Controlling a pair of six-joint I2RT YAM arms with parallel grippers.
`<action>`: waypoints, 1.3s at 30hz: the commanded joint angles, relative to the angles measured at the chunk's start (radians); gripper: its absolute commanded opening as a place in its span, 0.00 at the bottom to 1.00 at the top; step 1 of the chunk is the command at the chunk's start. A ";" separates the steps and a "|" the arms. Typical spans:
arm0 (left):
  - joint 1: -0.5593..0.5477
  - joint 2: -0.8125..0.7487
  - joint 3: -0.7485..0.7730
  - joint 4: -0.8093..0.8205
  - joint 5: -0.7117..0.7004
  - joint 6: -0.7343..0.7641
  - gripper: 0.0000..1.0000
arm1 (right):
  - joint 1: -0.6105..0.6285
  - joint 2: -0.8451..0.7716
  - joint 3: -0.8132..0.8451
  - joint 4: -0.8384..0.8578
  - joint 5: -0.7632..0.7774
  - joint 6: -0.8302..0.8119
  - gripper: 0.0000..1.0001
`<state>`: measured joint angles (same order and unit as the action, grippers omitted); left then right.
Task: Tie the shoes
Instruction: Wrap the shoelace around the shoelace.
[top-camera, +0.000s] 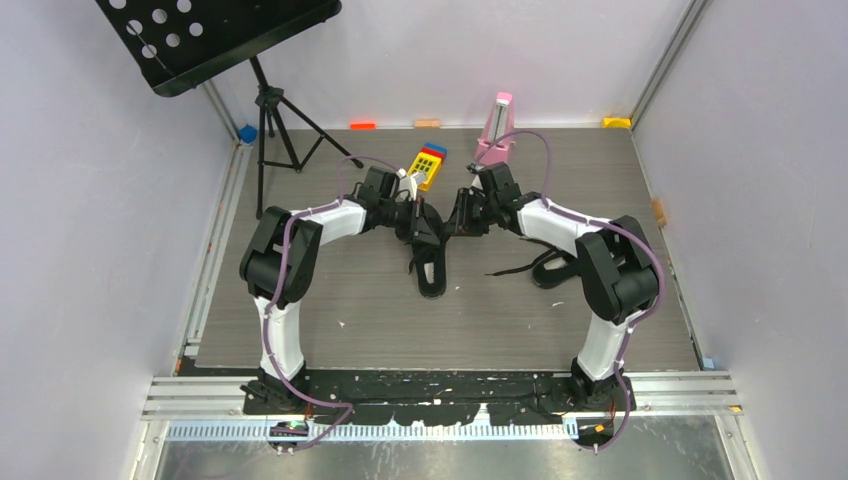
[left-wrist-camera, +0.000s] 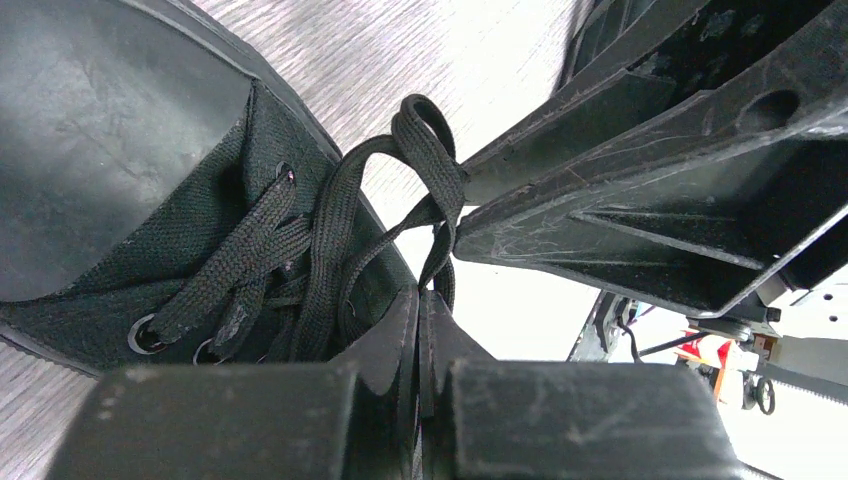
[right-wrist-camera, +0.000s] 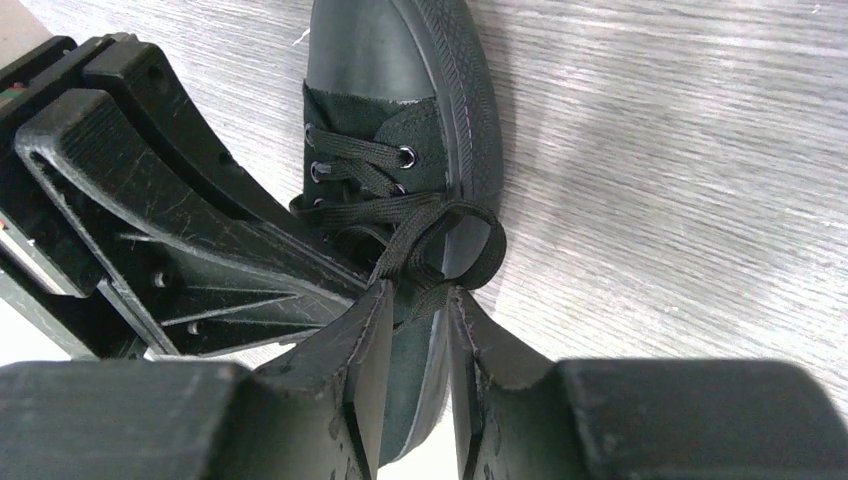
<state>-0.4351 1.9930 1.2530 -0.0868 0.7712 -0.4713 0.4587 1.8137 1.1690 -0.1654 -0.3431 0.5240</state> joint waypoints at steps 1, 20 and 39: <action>0.009 -0.048 -0.014 0.029 0.012 -0.003 0.00 | 0.006 0.017 0.053 0.036 -0.015 -0.019 0.31; 0.010 -0.043 -0.009 0.019 0.006 -0.004 0.00 | 0.007 0.057 0.076 0.057 -0.022 -0.006 0.16; -0.003 -0.044 0.062 -0.103 -0.083 0.067 0.00 | 0.044 -0.060 0.165 -0.056 -0.034 -0.018 0.00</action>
<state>-0.4335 1.9869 1.2682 -0.1345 0.7338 -0.4500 0.4770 1.8114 1.2758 -0.2108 -0.3538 0.5209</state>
